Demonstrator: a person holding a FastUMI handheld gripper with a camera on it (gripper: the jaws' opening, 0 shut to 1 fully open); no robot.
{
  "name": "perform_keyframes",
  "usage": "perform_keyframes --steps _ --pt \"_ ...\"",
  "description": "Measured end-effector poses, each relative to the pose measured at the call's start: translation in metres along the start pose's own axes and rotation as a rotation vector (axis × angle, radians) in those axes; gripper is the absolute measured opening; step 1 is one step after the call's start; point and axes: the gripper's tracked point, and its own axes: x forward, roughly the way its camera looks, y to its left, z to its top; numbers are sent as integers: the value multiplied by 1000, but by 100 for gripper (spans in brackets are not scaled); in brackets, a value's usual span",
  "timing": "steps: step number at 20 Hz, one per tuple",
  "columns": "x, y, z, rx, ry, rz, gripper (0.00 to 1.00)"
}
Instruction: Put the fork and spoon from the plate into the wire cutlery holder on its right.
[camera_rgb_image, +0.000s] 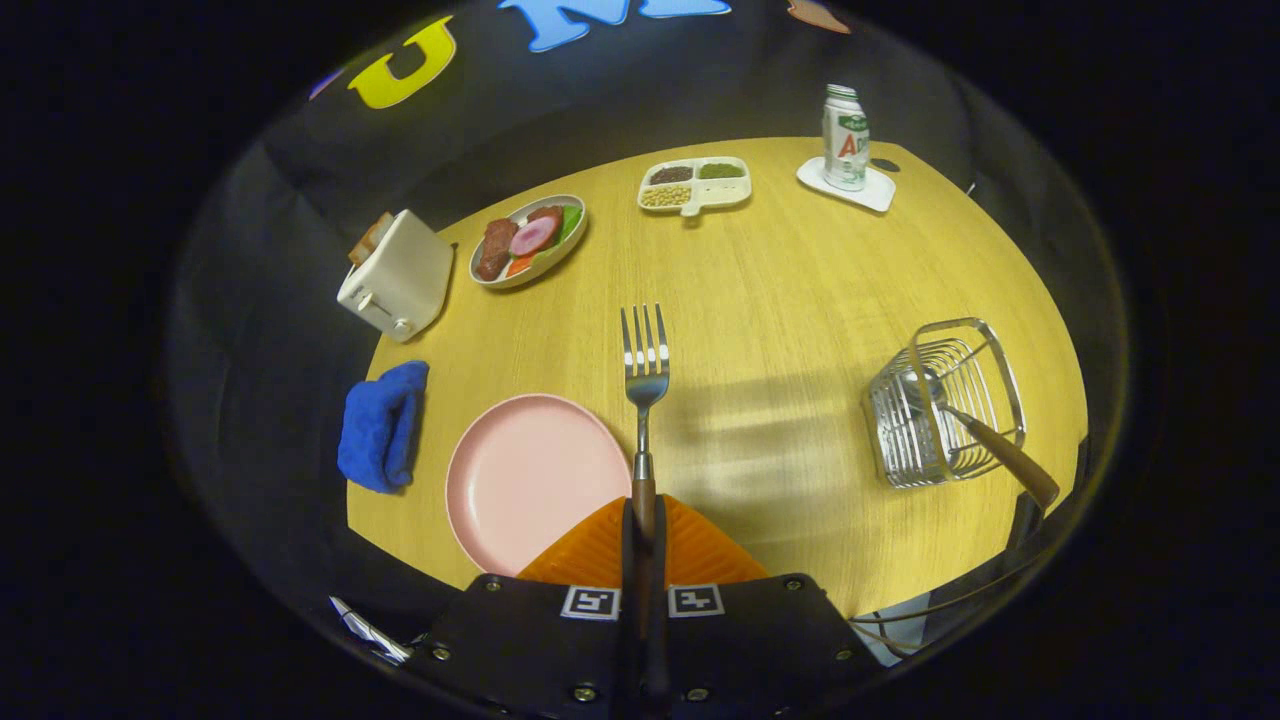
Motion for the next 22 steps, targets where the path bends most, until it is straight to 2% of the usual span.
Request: perform_keyframes --steps 11,16,22 --pt "-50 -95 1 123 -58 -144 4" --pt "-63 -116 -12 155 -47 -173 3" --pt "-68 -134 -27 196 30 -176 3"
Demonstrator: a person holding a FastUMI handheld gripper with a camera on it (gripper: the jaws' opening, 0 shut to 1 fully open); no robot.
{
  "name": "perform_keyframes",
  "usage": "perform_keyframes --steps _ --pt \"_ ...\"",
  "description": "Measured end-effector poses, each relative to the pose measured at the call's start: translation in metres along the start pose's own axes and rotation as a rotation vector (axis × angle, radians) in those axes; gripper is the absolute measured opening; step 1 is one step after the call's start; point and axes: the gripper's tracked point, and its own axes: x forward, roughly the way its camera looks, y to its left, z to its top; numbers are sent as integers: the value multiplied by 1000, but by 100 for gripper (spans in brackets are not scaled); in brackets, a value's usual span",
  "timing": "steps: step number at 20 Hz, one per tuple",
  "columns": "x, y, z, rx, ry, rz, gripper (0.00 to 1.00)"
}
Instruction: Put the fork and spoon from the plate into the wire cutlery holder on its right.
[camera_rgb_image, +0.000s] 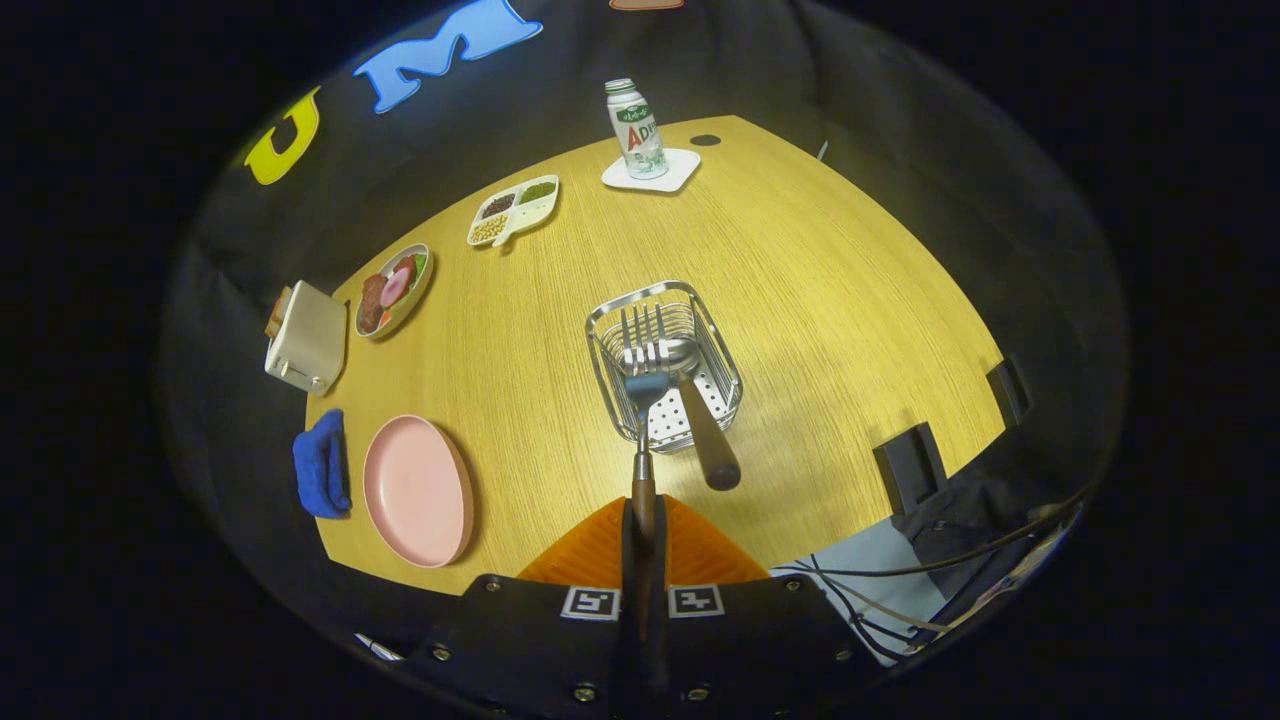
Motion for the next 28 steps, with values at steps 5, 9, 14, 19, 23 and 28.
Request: perform_keyframes --steps 5,9,14,19,23,28 --pt "-4 0 3 -32 40 1 3" --pt "-4 4 9 -52 40 4 5" --pt "-4 5 9 -62 44 2 8" --pt "-10 6 15 -50 24 8 11" --pt "-15 6 22 -54 -5 5 13" --pt "-20 6 20 -44 -16 5 15"
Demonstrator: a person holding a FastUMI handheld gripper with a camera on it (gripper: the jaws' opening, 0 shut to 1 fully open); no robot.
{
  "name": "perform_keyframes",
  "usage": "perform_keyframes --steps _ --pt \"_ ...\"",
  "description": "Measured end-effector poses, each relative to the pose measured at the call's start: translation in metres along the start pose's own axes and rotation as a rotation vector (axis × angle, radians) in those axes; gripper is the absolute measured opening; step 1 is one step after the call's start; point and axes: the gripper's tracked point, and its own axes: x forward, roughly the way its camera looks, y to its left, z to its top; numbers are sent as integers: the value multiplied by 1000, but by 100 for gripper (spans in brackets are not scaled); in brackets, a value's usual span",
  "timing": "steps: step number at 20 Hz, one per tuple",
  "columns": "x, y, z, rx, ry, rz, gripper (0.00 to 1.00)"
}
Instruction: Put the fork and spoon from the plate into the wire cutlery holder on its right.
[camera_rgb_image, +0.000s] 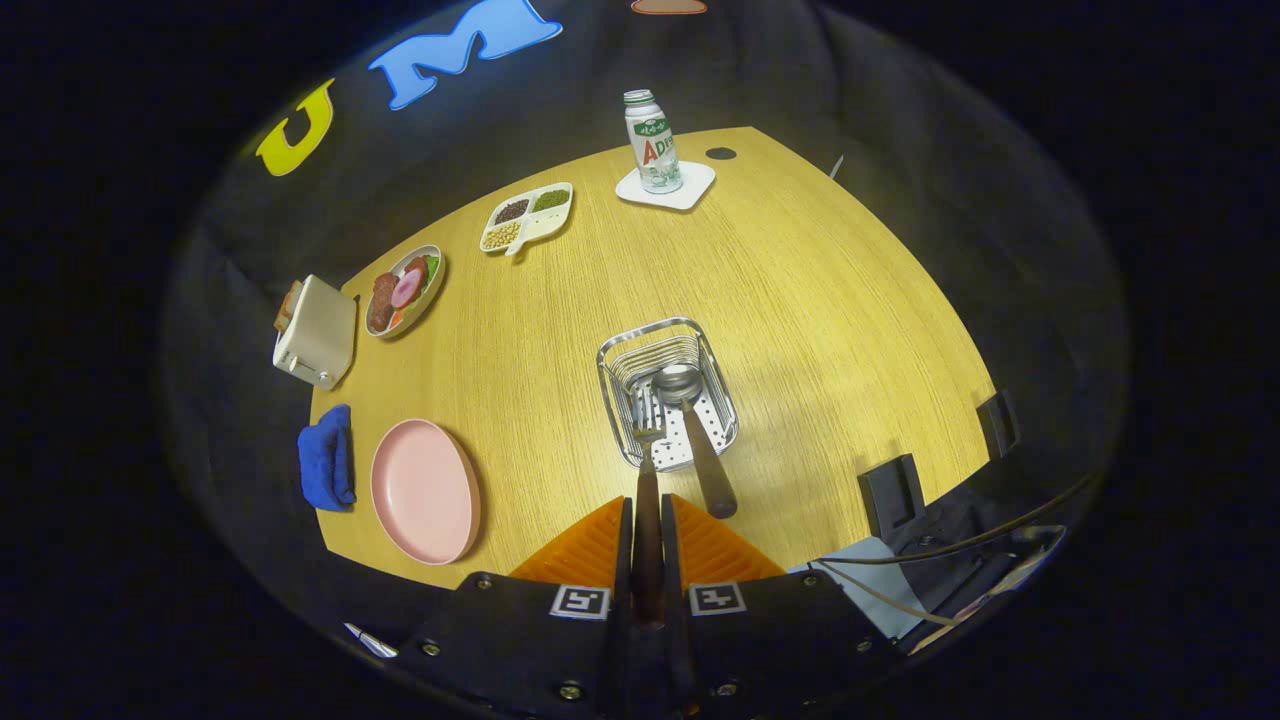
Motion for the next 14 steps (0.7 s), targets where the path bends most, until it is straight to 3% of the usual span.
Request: perform_keyframes --steps 14 --pt "-20 -2 4 27 -83 -10 17"
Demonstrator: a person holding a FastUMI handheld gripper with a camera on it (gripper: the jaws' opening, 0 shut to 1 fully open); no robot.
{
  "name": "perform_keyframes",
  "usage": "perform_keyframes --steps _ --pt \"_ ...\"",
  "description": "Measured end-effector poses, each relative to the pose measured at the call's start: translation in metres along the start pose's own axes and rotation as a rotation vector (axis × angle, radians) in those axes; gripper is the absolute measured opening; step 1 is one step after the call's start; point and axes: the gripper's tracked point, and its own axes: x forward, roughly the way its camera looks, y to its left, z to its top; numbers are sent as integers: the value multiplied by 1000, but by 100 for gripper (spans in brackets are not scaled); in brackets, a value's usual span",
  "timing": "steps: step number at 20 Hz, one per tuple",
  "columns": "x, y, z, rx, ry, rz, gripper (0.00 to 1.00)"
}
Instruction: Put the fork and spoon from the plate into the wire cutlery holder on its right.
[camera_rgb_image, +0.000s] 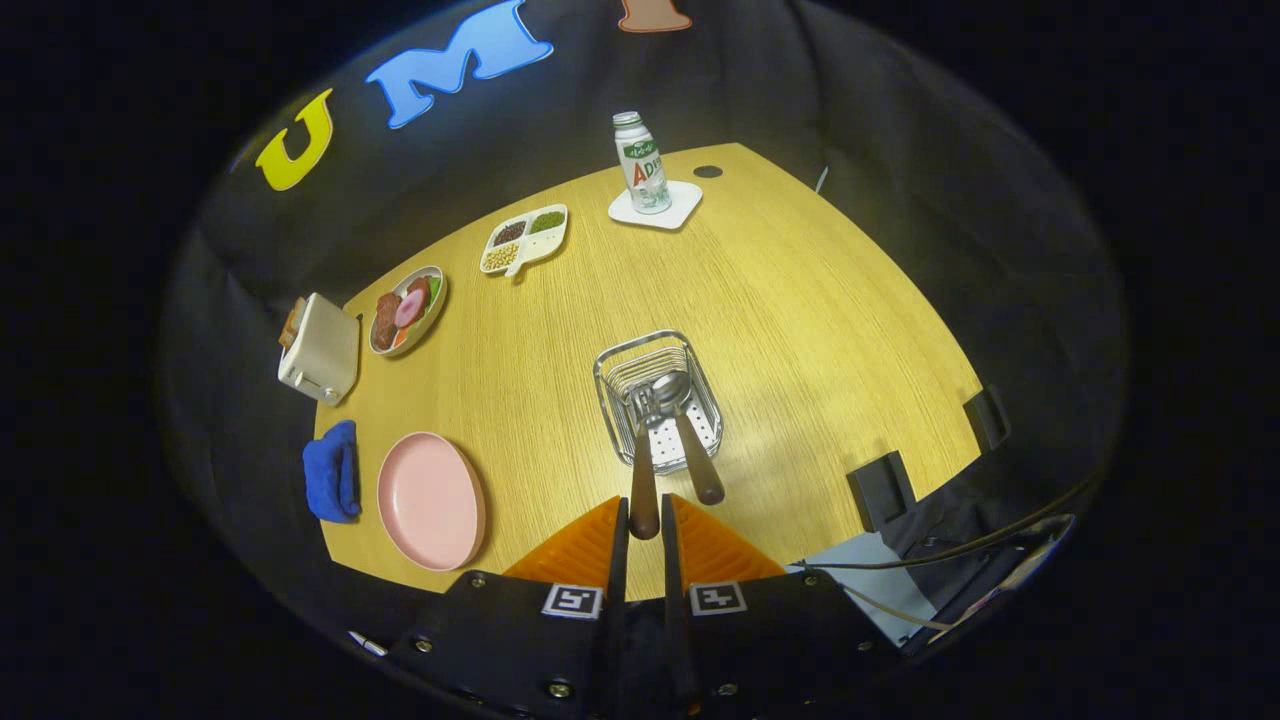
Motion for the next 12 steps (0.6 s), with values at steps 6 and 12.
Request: perform_keyframes --steps 6,12 --pt "-33 6 50 0 -240 -6 18" --pt "-111 19 128 -92 -628 -56 17"
